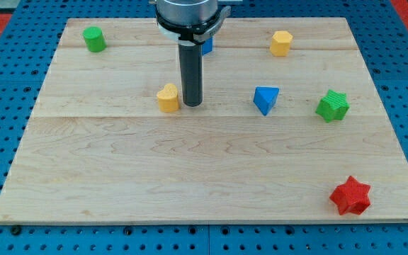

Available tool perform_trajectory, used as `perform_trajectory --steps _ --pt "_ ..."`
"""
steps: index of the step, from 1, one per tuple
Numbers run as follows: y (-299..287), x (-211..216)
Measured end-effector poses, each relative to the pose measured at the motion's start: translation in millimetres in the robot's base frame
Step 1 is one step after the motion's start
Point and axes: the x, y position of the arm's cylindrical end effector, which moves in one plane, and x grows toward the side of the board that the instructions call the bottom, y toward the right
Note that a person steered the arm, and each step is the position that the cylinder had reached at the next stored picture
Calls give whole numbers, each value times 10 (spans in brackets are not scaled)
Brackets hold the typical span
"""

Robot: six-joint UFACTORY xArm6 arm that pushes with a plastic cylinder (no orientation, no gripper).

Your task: Move the green star to the right of yellow heart

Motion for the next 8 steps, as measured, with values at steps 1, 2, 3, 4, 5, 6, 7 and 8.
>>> perform_trajectory --steps 1,2,3,4,5,6,7,8 --pt "24 -3" --pt "478 -46" --pt "1225 -371" --pt "1935 -413" --pt "2555 -386" --pt "2619 25" --pt "2376 364" --pt "1534 234"
